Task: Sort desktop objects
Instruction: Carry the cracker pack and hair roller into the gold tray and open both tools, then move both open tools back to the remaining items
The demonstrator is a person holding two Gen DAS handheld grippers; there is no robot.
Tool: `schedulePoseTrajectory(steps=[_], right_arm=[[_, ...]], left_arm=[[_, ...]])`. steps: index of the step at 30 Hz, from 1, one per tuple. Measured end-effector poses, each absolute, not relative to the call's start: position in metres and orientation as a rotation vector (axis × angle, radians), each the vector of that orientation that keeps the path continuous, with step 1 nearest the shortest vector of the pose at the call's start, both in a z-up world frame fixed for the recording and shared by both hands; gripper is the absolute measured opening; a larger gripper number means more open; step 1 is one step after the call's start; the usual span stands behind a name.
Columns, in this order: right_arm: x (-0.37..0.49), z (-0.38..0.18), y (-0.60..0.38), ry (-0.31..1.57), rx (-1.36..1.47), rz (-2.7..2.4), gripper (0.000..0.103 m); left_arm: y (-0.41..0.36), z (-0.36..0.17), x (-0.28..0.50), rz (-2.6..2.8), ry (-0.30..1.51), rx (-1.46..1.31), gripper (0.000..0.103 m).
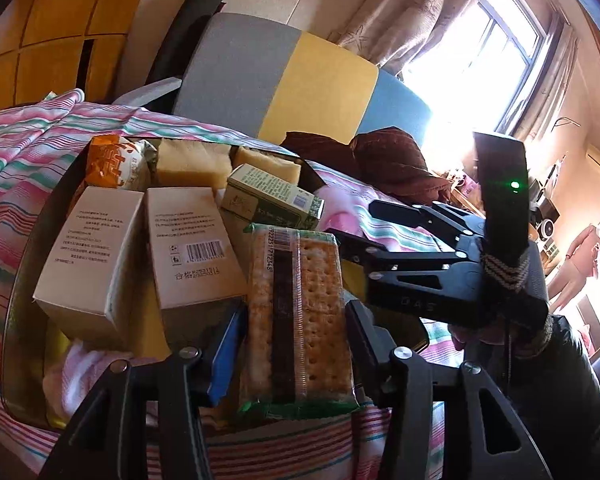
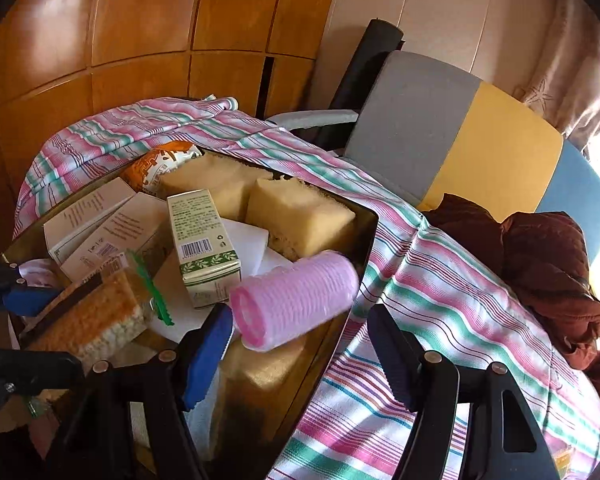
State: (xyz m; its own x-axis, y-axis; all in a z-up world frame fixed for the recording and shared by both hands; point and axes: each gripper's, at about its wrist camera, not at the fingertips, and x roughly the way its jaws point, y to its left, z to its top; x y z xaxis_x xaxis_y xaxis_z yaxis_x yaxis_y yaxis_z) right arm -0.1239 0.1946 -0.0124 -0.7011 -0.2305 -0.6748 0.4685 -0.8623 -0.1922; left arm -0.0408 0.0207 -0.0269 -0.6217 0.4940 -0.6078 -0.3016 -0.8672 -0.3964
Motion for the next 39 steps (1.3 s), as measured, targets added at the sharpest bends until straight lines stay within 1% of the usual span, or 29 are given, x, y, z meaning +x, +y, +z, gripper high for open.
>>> schedulePoseTrajectory(steps=[4, 5, 6, 9, 11, 20, 28, 33, 39], right_arm=[[-0.115, -0.006, 0.207, 0.393, 0.926, -2.582, 0.073], [-0.112, -0.005, 0.211, 0.363, 0.924, -2.592, 0.073], [-0.108, -0.004, 0.214, 0.333, 0.924, -2.602, 0.074], [-0.094, -0.004, 0.225, 0.263, 0.917, -2.632, 0.074], [-0.083, -0.004, 0.232, 0.223, 0.909, -2.649, 0.074], [-0.037, -0.009, 0.274, 0.025, 0.92, -2.721, 0.074], [-0.006, -0.029, 0.327, -0.144, 0.986, -2.81, 0.074], [0.01, -0.04, 0.38, -0.273, 1.055, -2.926, 0.075], [0.032, -0.044, 0.449, -0.467, 1.092, -3.082, 0.075]], left_arm=[[0.018, -0.029, -0.036, 2.487, -0.333, -1.048, 0.054], [0.02, -0.032, -0.036, 2.495, -0.302, -1.06, 0.057], [0.023, -0.036, -0.037, 2.509, -0.255, -1.076, 0.057], [0.029, -0.041, -0.037, 2.555, -0.158, -1.088, 0.057], [0.027, -0.041, -0.038, 2.538, -0.192, -1.072, 0.057], [0.016, -0.026, -0.036, 2.585, -0.194, -1.007, 0.056], [0.005, -0.016, -0.02, 2.596, -0.23, -0.975, 0.056], [0.026, -0.006, -0.017, 2.546, -0.203, -0.937, 0.057], [0.089, 0.002, -0.028, 2.395, -0.111, -0.931, 0.057]])
